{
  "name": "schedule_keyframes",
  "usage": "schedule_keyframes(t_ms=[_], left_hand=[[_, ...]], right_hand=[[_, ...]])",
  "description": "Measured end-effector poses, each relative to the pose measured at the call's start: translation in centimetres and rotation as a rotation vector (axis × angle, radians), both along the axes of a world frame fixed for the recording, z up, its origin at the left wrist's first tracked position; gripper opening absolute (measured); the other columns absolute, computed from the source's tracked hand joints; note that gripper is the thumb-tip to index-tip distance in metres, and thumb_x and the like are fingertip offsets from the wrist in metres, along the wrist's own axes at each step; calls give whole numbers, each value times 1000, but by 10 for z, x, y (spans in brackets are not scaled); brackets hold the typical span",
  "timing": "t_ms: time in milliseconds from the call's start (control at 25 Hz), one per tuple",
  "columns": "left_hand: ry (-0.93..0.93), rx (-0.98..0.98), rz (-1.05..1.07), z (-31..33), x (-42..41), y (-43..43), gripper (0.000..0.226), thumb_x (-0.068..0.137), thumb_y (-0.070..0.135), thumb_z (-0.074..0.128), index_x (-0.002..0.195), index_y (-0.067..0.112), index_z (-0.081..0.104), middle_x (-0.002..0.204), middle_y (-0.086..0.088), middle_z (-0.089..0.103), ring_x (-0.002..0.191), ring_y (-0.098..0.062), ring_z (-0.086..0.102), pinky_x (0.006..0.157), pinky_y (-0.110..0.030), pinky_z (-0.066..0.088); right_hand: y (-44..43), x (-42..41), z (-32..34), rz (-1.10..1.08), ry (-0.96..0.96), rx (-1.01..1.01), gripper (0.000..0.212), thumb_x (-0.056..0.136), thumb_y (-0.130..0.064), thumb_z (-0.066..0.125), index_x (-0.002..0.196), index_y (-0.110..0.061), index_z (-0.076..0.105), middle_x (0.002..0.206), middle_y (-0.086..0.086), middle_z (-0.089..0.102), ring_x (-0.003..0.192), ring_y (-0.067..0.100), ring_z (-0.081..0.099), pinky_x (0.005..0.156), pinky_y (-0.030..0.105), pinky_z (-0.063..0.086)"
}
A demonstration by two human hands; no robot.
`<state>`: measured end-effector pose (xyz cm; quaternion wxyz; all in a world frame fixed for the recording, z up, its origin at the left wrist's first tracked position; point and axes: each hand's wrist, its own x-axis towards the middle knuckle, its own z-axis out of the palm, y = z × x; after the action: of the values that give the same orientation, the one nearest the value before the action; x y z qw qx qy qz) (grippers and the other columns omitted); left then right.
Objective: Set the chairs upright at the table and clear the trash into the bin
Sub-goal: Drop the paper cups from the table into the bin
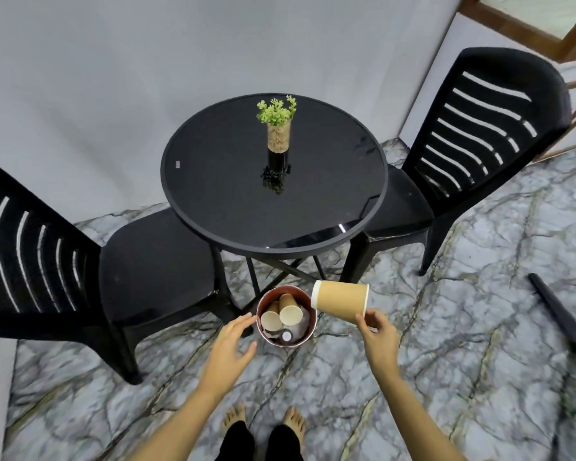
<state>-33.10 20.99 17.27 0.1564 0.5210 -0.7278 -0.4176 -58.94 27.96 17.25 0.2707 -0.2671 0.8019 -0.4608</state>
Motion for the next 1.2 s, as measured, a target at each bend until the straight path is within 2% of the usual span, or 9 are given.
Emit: schedule_keyframes(t_ms=[200,360,440,480,600,760,840,1000,1200], left_hand=[[-29,40,-10,-10,17,-19,45,90,13,57,133,22,47,139,8,43,132,-12,38,114,-34,31],[-12,31,5,-45,18,-39,44,90,14,58,132,23,48,139,6,47,130,-10,40,112,-33,34],[6,29,21,-80,12,-48,44,89,13,59,131,23,49,134,12,46,127,-8,41,110,-31,34],[21,33,31,-100,8,-53,44,89,12,59,130,22,50,132,13,46,127,-8,41,110,-31,34],[56,30,64,-169,-3,-70,44,87,8,61,129,18,51,130,11,47,126,-11,44,109,-29,33],[54,67,37,-238,-8,-79,45,87,8,61,130,18,51,129,12,46,124,-7,43,107,-25,32],[35,83,-15,-257,-10,-82,45,87,8,62,129,19,51,128,13,47,123,-7,45,105,-23,33],[24,138,-24,-233,-11,-79,41,87,9,61,127,18,53,123,10,50,119,-12,49,101,-22,33],[22,160,-39,-129,-2,-71,41,88,10,60,127,19,51,120,17,49,118,-6,46,99,-18,31]], right_hand=[[-23,23,-31,122,-7,82,7,85,-6,61,79,-10,61,75,9,64,67,4,57,67,26,45],[-50,35,-75,166,-24,79,9,84,-3,61,78,-9,62,74,6,62,63,5,56,62,18,47],[-61,40,-113,155,-28,69,7,84,-3,61,80,-8,63,77,6,63,63,5,56,65,21,49],[-68,41,-135,149,-24,67,4,84,-4,61,82,-6,65,79,7,64,65,7,57,67,24,49],[-86,41,-210,150,-16,95,8,84,-2,60,89,-2,66,82,9,66,72,18,58,63,12,45],[-92,36,-291,181,-73,219,25,86,-5,59,110,-1,63,104,19,70,94,27,65,79,30,49],[-88,35,-309,189,-97,252,28,87,-5,58,114,1,60,112,20,67,103,29,63,82,30,46],[-78,39,-281,189,-127,246,27,86,-2,59,113,0,61,116,17,65,99,19,58,86,29,46],[-78,50,-172,184,-150,213,26,87,-6,60,113,-6,61,105,7,67,99,18,61,91,36,51]])
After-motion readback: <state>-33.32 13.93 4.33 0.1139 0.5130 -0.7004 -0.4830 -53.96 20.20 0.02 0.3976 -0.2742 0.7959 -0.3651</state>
